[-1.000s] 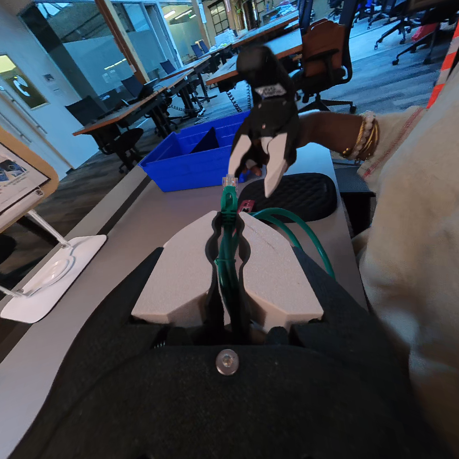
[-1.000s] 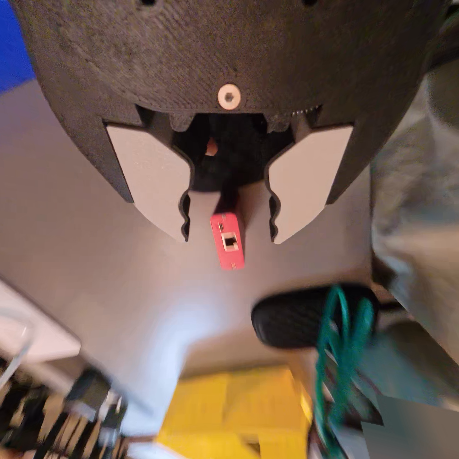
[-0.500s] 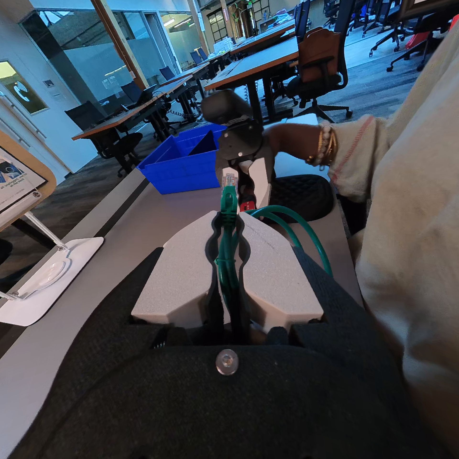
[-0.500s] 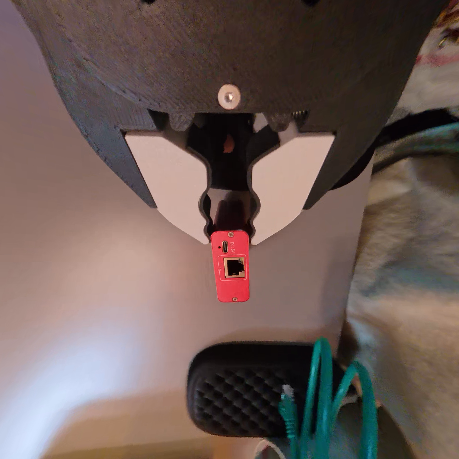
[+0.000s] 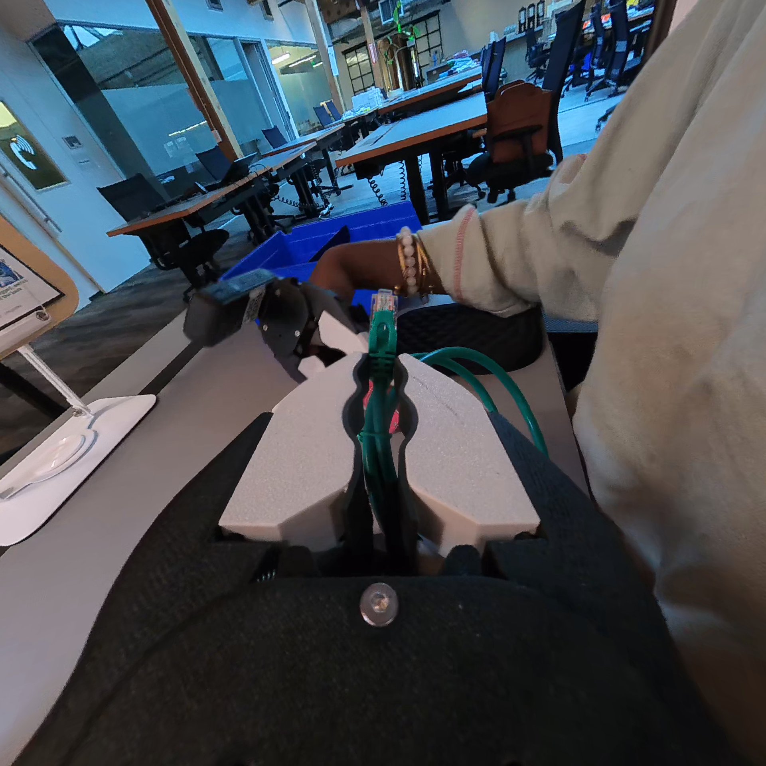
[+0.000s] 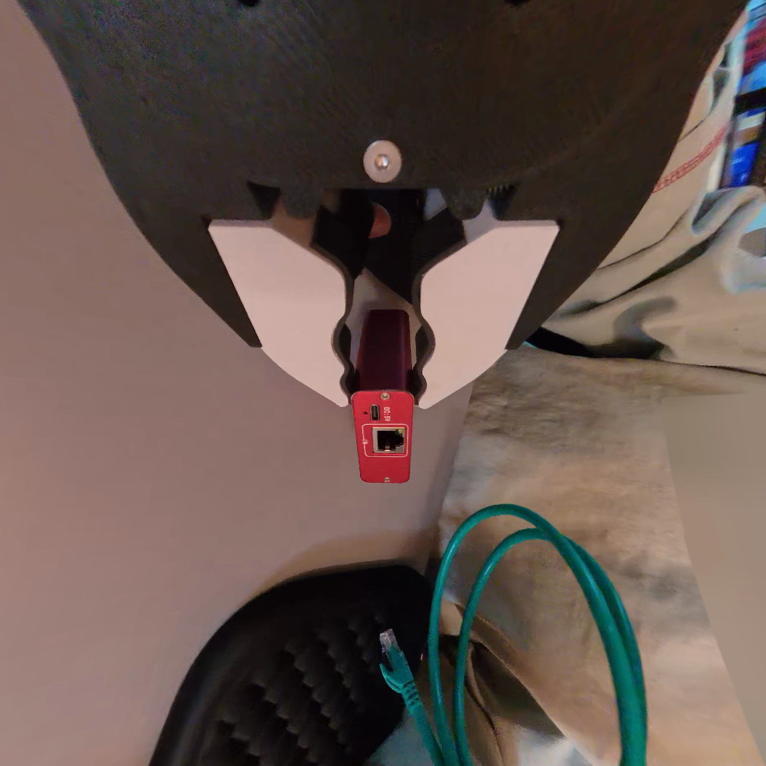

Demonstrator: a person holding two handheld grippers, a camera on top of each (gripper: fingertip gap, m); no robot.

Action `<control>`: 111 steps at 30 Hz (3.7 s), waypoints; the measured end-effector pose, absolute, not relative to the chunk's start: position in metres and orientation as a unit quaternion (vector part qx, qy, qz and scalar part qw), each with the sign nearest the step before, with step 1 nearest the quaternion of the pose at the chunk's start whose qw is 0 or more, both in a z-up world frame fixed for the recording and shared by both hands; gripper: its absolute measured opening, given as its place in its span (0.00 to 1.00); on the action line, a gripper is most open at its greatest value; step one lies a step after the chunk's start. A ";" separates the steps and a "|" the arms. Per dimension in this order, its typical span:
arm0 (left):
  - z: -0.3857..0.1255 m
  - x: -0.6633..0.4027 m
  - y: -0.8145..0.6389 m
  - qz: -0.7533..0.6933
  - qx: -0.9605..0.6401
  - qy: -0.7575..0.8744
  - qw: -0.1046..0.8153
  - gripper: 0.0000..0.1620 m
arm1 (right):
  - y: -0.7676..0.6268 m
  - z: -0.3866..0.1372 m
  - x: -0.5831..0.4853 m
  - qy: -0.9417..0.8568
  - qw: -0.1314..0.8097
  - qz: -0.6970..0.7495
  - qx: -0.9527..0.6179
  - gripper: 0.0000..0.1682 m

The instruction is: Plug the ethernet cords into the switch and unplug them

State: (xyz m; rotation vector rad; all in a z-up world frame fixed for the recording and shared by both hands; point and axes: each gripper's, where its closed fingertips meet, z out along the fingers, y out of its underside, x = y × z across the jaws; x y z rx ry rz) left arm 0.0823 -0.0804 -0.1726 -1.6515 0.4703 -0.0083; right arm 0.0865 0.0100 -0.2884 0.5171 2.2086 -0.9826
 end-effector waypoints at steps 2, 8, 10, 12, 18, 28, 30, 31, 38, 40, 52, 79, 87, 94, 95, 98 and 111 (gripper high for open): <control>-0.173 0.082 -0.080 -0.004 -0.727 0.206 0.655 0.07 | 0.011 -0.295 0.081 0.836 0.357 -0.359 0.210 0.17; -0.175 0.083 -0.081 -0.001 -0.726 0.211 0.654 0.07 | 0.012 -0.309 0.064 0.841 0.341 -0.353 0.227 0.22; -0.175 0.082 -0.082 0.000 -0.727 0.209 0.654 0.07 | 0.014 -0.314 0.059 0.854 0.312 -0.346 0.231 0.23; -0.175 0.080 -0.082 0.002 -0.727 0.206 0.655 0.07 | 0.014 -0.314 0.053 0.869 0.265 -0.345 0.236 0.26; -0.175 0.076 -0.084 0.014 -0.731 0.200 0.652 0.07 | 0.016 -0.288 0.034 0.873 -0.046 -0.358 0.328 0.57; -0.176 0.078 -0.082 0.022 -0.732 0.201 0.650 0.07 | 0.018 -0.325 0.094 0.800 -0.160 -0.321 0.481 0.51; -0.176 0.079 -0.082 0.025 -0.733 0.203 0.649 0.07 | 0.022 -0.326 0.093 0.802 -0.177 -0.306 0.481 0.51; -0.176 0.079 -0.082 0.026 -0.733 0.203 0.648 0.07 | 0.020 -0.327 0.093 0.806 -0.174 -0.304 0.477 0.51; -0.176 0.080 -0.083 0.030 -0.733 0.204 0.648 0.07 | 0.020 -0.326 0.089 0.809 -0.188 -0.300 0.469 0.40; -0.176 0.079 -0.084 0.032 -0.734 0.204 0.647 0.07 | 0.018 -0.315 0.088 0.806 -0.200 -0.322 0.454 0.40; -0.175 0.080 -0.085 0.034 -0.730 0.205 0.651 0.07 | 0.034 -0.283 0.109 0.912 -0.124 -0.146 0.364 0.40; -0.177 0.078 -0.084 0.031 -0.726 0.201 0.657 0.07 | 0.043 -0.317 0.111 0.925 -0.013 -0.062 0.375 0.54; -0.179 0.075 -0.081 0.032 -0.732 0.188 0.654 0.07 | 0.042 -0.321 0.109 0.925 -0.029 -0.090 0.369 0.49; -0.190 0.061 -0.071 0.015 -0.779 0.140 0.611 0.07 | 0.032 -0.254 0.092 0.816 -0.119 -0.446 0.346 0.49; -0.192 0.059 -0.068 0.007 -0.786 0.132 0.604 0.07 | 0.029 -0.233 0.093 0.779 -0.137 -0.517 0.327 0.49; -0.199 0.055 -0.060 -0.009 -0.811 0.112 0.574 0.07 | 0.023 -0.181 0.107 0.675 -0.151 -0.673 0.262 0.49; -0.209 0.082 -0.036 -0.058 -0.871 0.153 0.464 0.07 | 0.003 -0.178 0.115 0.627 -0.155 -0.736 0.202 0.49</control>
